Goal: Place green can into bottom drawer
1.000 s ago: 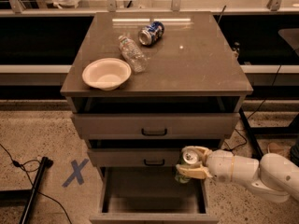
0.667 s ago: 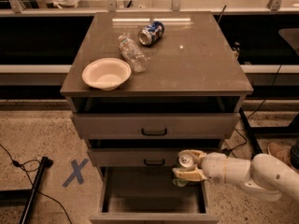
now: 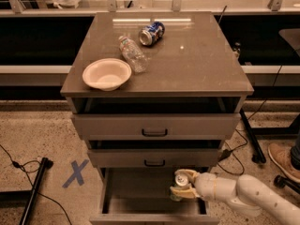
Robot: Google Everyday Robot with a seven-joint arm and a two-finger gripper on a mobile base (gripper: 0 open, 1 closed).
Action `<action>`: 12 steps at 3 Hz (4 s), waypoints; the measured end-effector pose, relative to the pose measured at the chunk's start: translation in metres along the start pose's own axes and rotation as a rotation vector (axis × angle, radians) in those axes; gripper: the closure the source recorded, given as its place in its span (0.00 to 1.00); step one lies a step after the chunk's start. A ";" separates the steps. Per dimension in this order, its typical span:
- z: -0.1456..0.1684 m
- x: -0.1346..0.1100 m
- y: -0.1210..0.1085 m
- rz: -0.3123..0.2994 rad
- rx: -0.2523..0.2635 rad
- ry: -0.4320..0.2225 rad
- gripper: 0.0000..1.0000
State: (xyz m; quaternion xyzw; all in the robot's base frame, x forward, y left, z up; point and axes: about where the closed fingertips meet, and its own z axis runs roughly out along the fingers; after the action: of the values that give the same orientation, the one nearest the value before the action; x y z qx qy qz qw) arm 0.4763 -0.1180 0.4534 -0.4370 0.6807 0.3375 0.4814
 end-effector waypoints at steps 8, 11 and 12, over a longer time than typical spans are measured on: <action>0.150 0.190 -0.048 -0.053 0.040 -0.039 0.63; 0.141 0.186 -0.053 -0.047 0.065 -0.120 0.00; 0.114 0.176 -0.045 -0.007 0.050 -0.197 0.00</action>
Offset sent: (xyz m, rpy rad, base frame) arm -0.0036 0.0040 -0.0440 0.0199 -0.0259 0.0064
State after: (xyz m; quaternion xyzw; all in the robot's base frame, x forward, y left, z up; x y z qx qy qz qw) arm 0.5313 -0.0829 0.2489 -0.3922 0.6368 0.3599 0.5579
